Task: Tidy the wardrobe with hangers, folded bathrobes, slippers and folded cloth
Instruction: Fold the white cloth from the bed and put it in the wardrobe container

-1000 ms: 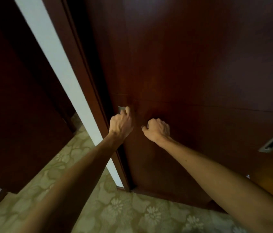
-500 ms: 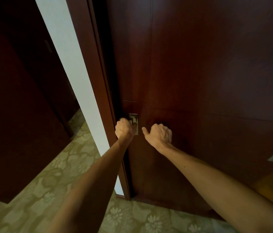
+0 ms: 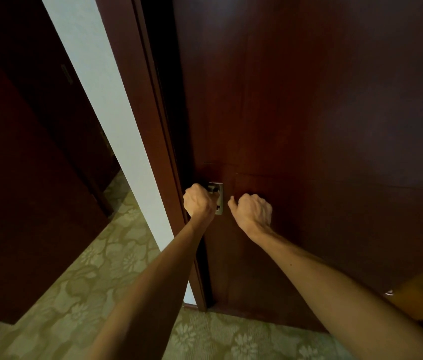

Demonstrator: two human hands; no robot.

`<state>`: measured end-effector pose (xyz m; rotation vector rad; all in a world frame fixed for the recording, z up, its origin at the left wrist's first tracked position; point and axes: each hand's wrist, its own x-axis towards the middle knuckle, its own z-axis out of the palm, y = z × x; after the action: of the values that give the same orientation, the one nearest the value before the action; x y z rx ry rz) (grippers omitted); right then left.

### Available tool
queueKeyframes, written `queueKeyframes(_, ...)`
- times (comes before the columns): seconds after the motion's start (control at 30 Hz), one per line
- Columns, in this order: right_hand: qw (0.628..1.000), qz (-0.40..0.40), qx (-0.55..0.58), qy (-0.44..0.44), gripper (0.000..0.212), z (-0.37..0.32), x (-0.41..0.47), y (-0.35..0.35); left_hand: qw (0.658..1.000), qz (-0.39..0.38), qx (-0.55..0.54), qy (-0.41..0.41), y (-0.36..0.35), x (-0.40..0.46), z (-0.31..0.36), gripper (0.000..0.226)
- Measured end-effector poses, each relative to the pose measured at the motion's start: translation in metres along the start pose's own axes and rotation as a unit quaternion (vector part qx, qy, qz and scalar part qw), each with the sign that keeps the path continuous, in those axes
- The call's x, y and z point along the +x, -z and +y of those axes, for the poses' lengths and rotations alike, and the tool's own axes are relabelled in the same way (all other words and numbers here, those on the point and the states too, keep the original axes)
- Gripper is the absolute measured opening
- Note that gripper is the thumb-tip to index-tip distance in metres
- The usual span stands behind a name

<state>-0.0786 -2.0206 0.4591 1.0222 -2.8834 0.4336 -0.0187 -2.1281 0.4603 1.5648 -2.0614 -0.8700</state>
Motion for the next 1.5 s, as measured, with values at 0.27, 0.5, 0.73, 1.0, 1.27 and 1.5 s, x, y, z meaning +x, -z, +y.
queueKeyframes(0.27, 1.0, 0.003, -0.014, -0.007, 0.055, 0.031, -0.005, 0.004, 0.997, -0.022, 0.049, -0.05, -0.008, -0.015, 0.017, 0.029)
queueKeyframes(0.5, 1.0, 0.004, -0.008, -0.025, 0.057, 0.072, -0.006, 0.012, 0.99, -0.06, 0.08, -0.096, -0.027, -0.03, 0.033, 0.026)
queueKeyframes(0.73, 0.999, 0.016, -0.008, -0.052, 0.058, 0.119, -0.008, 0.022, 0.977, -0.101, 0.106, -0.156, -0.051, -0.052, 0.064, 0.028)
queueKeyframes(1.0, 0.997, 0.025, 0.008, -0.071, 0.06, 0.185, -0.014, 0.035, 0.957, -0.122, 0.135, -0.226, -0.093, -0.083, 0.097, 0.033)
queueKeyframes(1.27, 0.996, 0.052, -0.018, -0.063, 0.059, 0.253, -0.017, 0.042, 0.939, -0.124, 0.17, -0.273, -0.132, -0.122, 0.131, 0.03)
queueKeyframes(1.5, 0.998, 0.043, -0.021, -0.052, 0.06, 0.306, -0.017, 0.054, 0.938, -0.137, 0.167, -0.271, -0.164, -0.153, 0.159, 0.028)
